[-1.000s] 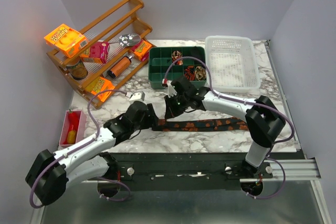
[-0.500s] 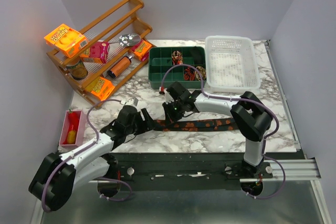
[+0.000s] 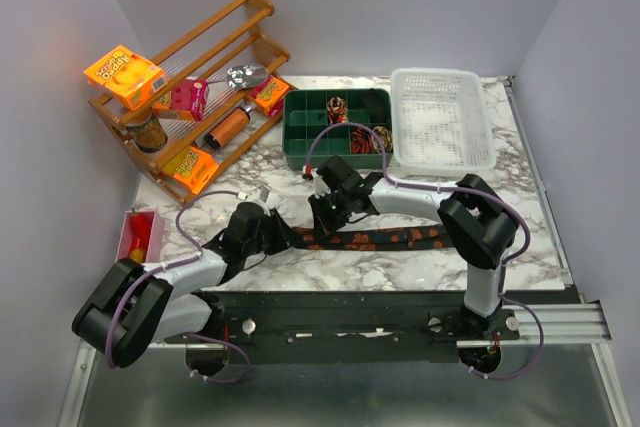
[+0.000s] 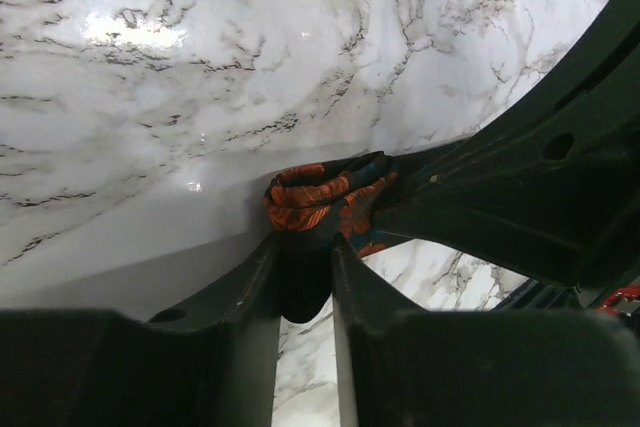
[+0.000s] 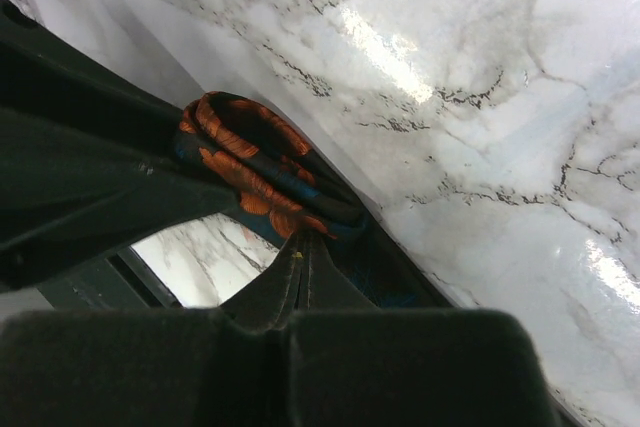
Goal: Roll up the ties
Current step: Roll the tie at the center of the board.
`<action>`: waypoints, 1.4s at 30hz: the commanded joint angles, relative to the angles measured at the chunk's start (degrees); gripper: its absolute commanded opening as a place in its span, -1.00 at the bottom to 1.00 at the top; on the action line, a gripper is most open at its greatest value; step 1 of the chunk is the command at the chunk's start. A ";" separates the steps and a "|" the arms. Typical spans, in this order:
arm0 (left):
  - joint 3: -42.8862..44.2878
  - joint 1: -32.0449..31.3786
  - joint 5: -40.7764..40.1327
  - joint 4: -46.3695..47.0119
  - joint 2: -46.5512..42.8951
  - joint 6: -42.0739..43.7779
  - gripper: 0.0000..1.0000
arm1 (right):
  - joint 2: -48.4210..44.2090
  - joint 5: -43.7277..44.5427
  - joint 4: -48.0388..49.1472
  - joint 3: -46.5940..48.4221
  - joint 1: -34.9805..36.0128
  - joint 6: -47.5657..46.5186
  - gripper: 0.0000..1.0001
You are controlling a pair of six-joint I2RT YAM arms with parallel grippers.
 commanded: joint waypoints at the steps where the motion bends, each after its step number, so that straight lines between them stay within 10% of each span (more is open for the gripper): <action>1: -0.32 0.31 0.99 5.37 0.48 0.08 -0.53 | 1.91 2.35 -0.24 0.07 0.12 -0.81 -0.98; 6: 3.19 0.31 -0.77 -3.57 -1.90 3.06 -1.00 | 1.21 1.91 -0.58 0.68 0.12 -0.90 -0.98; 21: 16.98 0.22 -6.30 -32.32 -4.10 13.00 -1.00 | 3.31 0.50 -1.90 6.74 0.12 -0.98 -0.97; 42: 29.73 -5.22 -11.93 -42.36 4.07 17.92 -1.00 | 6.48 -2.58 -1.29 9.38 1.87 1.21 -0.98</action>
